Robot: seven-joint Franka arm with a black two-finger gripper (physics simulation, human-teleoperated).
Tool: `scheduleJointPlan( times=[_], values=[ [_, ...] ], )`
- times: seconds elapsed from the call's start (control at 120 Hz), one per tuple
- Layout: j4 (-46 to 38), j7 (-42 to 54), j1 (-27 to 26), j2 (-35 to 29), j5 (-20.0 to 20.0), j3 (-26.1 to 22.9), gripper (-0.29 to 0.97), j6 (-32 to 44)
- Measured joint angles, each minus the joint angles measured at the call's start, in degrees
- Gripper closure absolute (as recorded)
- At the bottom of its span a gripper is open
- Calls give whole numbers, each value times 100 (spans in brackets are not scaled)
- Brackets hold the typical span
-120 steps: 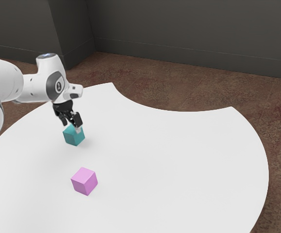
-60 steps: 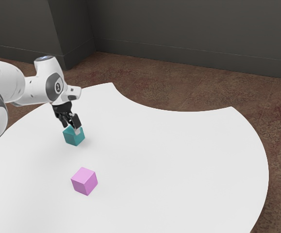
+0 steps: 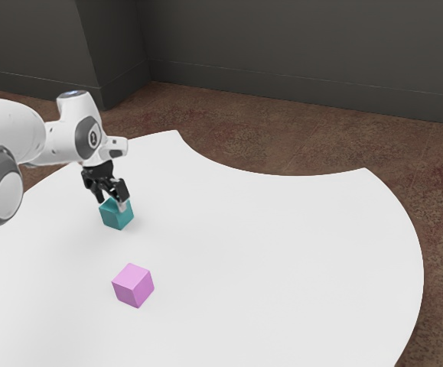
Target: Pick up the blue block with one arm, and put the blue block on the pink block with one arm
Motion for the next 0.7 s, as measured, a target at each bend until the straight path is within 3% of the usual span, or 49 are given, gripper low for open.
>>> scheduleJointPlan(
  times=[0.7],
  values=[
    [930, 87, 73, 611, 49, -12, 2, -1163]
  ],
)
